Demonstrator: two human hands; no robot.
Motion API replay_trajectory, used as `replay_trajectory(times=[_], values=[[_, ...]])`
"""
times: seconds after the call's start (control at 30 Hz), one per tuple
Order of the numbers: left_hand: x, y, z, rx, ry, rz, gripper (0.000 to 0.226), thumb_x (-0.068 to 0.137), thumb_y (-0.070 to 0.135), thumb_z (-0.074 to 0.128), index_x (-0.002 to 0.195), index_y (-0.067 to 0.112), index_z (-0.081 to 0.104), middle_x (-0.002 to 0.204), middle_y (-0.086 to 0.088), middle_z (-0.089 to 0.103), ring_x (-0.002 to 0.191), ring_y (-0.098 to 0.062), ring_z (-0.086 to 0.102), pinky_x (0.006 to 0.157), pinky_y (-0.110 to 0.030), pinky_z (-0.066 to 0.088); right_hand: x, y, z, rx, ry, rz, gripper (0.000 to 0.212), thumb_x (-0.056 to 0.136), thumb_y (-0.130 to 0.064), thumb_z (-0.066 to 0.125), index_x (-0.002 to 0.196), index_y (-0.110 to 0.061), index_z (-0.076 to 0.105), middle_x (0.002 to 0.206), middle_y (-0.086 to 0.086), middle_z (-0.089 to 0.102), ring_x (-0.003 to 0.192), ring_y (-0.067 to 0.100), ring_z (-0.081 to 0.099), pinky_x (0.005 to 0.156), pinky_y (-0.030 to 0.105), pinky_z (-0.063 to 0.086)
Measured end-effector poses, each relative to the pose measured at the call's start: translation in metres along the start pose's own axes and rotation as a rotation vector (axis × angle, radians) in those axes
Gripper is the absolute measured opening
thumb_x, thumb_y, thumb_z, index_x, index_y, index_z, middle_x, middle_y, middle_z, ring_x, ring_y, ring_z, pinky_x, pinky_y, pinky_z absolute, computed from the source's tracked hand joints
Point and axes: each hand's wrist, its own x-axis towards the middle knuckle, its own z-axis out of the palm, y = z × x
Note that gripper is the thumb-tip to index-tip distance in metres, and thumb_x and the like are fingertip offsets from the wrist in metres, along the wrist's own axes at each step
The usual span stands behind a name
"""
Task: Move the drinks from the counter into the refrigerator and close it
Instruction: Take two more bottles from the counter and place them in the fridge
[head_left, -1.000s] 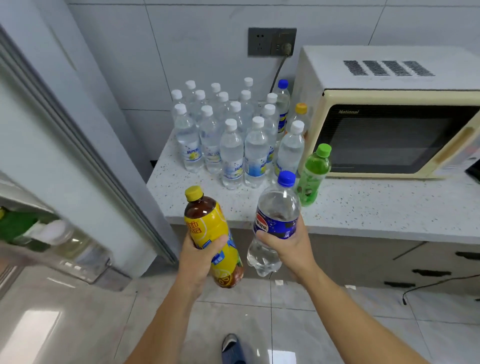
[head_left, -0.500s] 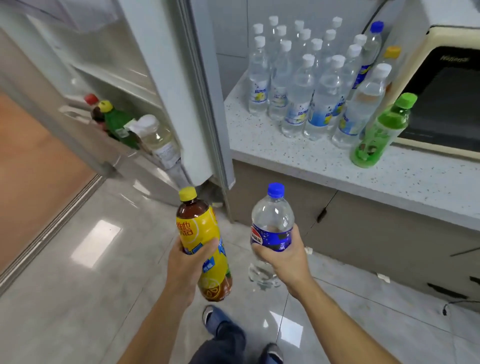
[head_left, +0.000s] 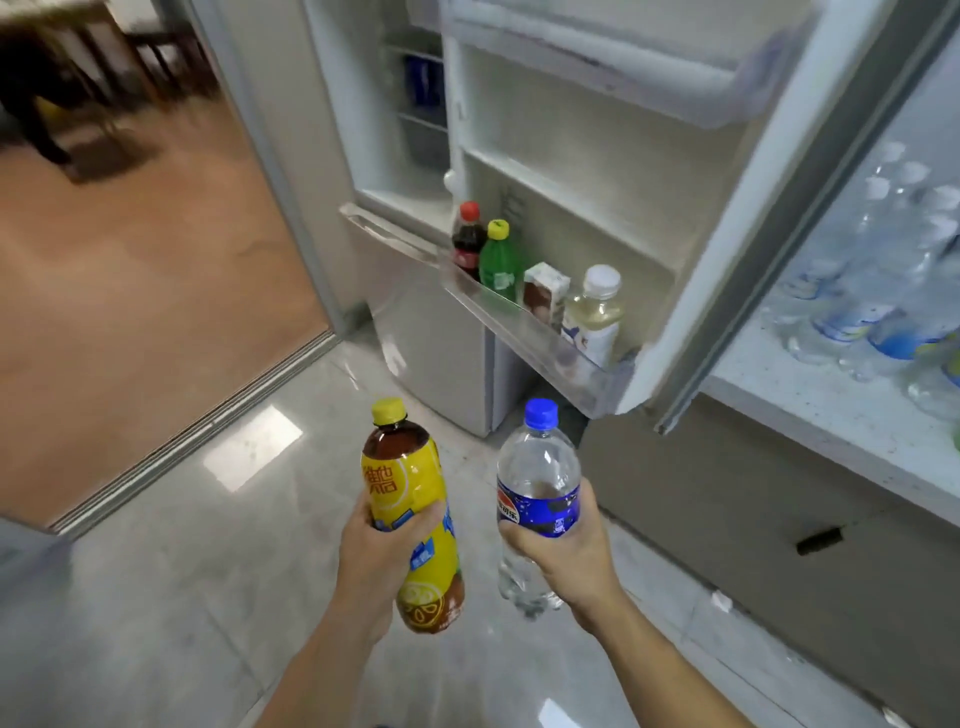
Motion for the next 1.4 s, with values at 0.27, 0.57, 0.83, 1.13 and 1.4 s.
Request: replay_trajectory(times=[0.27,0.57,0.83,1.13,1.4], values=[[0.104,0.104,-0.103,-0.022,0.013,0.154,0.073,0.039,0.044,0.092,0.106,0.029,0.068,0.096,0.004,0.077,0.083,-0.018,0.075,0.061,-0.029,0.059,0.057,-0.063,0.167,-0.018,-0.052,-0.161,0.071,0.060,-0.011,0.092,0.118,-0.024,0.054,0.098,-0.006,0.071,0.085,0.011,0.070,0.070,0.022,0.057],[0.215,0.176,-0.128,-0.068,-0.054,0.194,0.076,0.038,0.043,0.094,0.107,0.025,0.067,0.097,0.002,0.077,0.085,-0.020,0.075,0.065,-0.033,0.060,0.147,-0.100,0.255,0.025,0.027,-0.225,0.073,0.057,-0.015,0.091,0.119,-0.024,0.054,0.099,-0.010,0.072,0.083,0.007,0.071,0.069,0.019,0.055],[0.356,0.211,-0.115,0.020,-0.090,0.198,0.050,0.062,0.017,0.092,0.105,0.026,0.067,0.095,0.002,0.077,0.084,-0.020,0.075,0.068,-0.036,0.060,0.274,-0.106,0.314,0.064,0.152,-0.165,0.071,0.053,-0.019,0.093,0.113,-0.026,0.057,0.098,-0.001,0.073,0.085,0.016,0.072,0.071,0.026,0.058],[0.488,0.258,-0.070,0.142,-0.242,0.222,0.076,0.040,0.037,0.094,0.110,0.032,0.064,0.098,0.003,0.076,0.087,-0.015,0.074,0.075,-0.037,0.059,0.378,-0.140,0.324,0.047,0.364,-0.197,0.072,0.055,-0.006,0.093,0.113,-0.026,0.057,0.096,-0.006,0.073,0.080,0.008,0.072,0.067,0.018,0.055],[0.615,0.292,-0.013,0.273,-0.448,0.209,0.081,0.040,0.034,0.095,0.113,0.023,0.062,0.099,0.000,0.075,0.091,-0.021,0.073,0.079,-0.043,0.060,0.453,-0.152,0.330,-0.068,0.609,-0.191,0.079,0.047,-0.026,0.095,0.114,-0.039,0.055,0.101,-0.014,0.071,0.091,0.004,0.070,0.076,0.022,0.059]])
